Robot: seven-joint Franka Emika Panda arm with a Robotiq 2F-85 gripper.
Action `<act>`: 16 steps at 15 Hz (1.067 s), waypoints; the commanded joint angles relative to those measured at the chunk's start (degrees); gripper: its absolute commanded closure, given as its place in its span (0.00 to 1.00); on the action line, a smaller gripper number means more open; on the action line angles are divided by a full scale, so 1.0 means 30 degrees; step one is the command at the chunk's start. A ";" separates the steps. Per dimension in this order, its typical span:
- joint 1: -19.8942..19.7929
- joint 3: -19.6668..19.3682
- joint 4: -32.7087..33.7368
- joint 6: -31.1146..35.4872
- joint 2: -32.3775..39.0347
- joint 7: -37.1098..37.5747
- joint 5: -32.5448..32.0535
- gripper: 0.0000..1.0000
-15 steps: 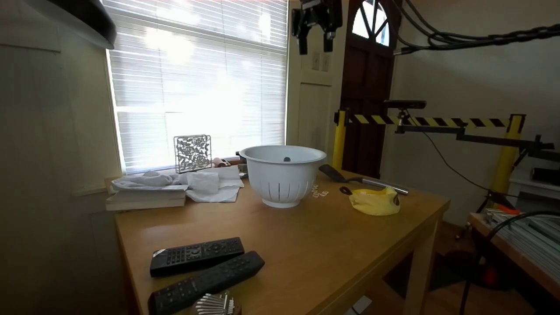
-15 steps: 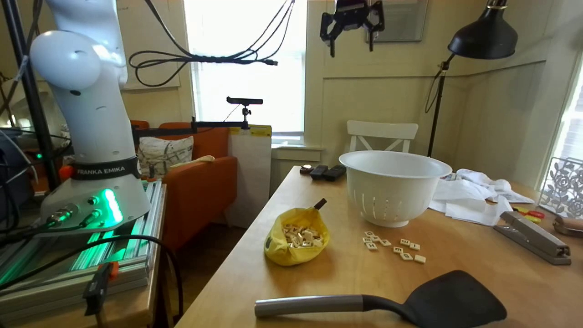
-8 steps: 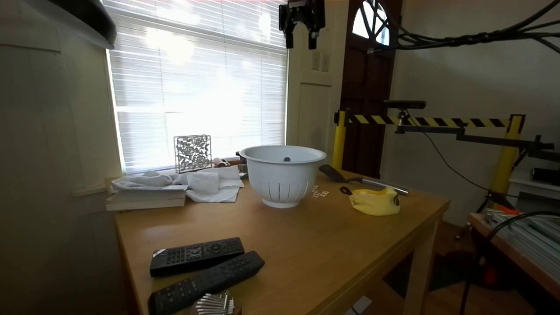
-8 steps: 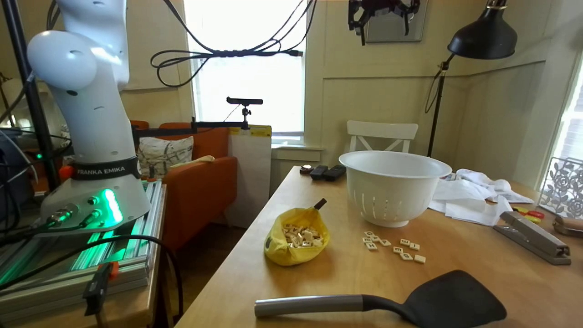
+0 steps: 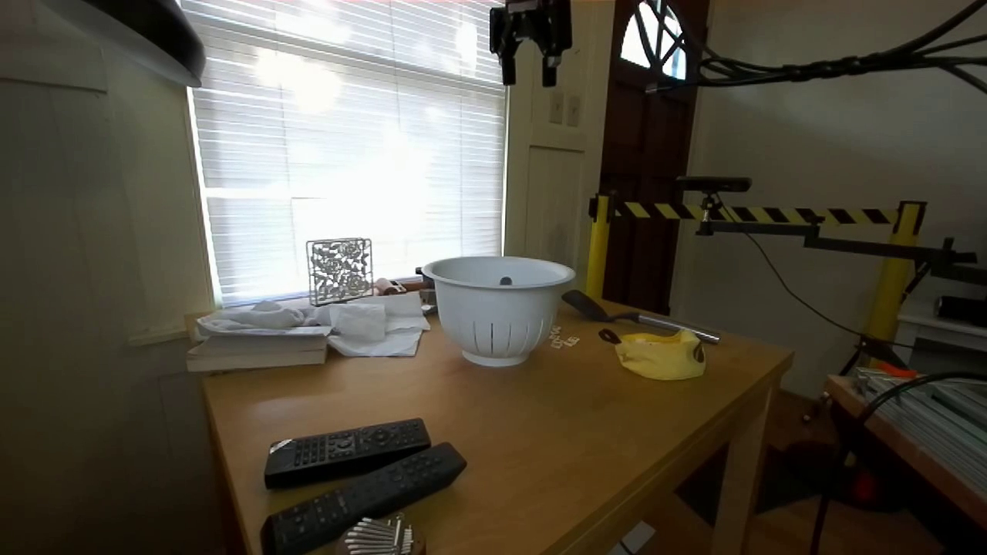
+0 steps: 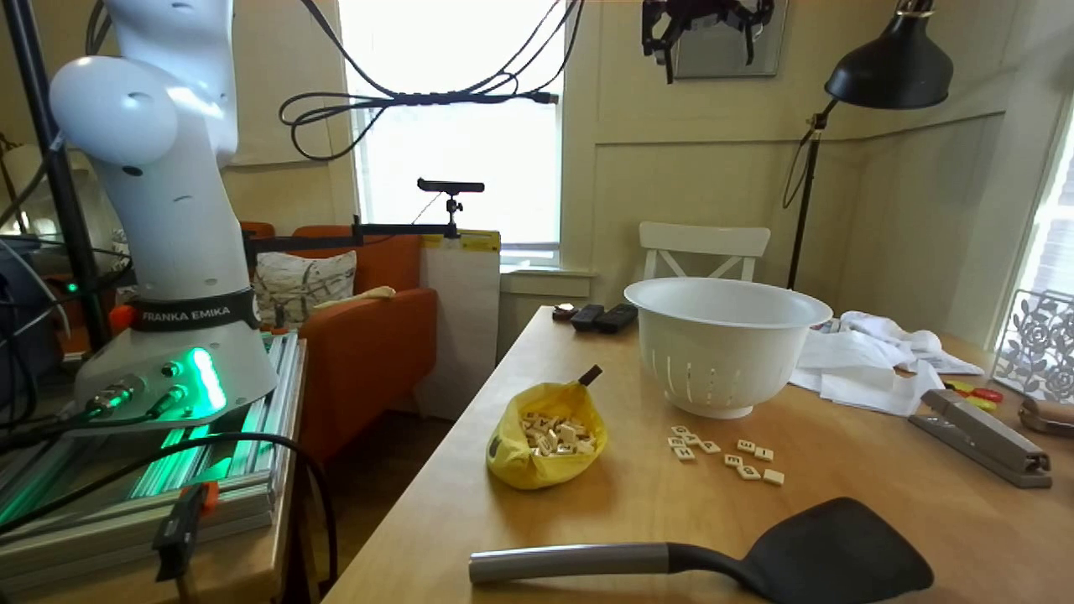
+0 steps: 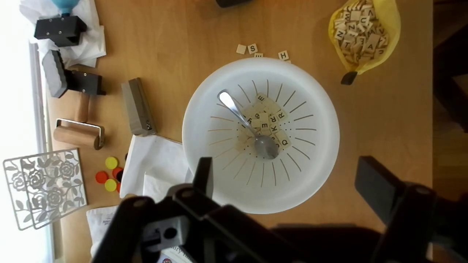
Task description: Use the silver spoon to stir the contents in the white bowl.
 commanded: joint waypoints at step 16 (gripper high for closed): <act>-0.1626 0.0085 -0.4309 0.7544 0.2930 -0.3341 -0.1204 0.00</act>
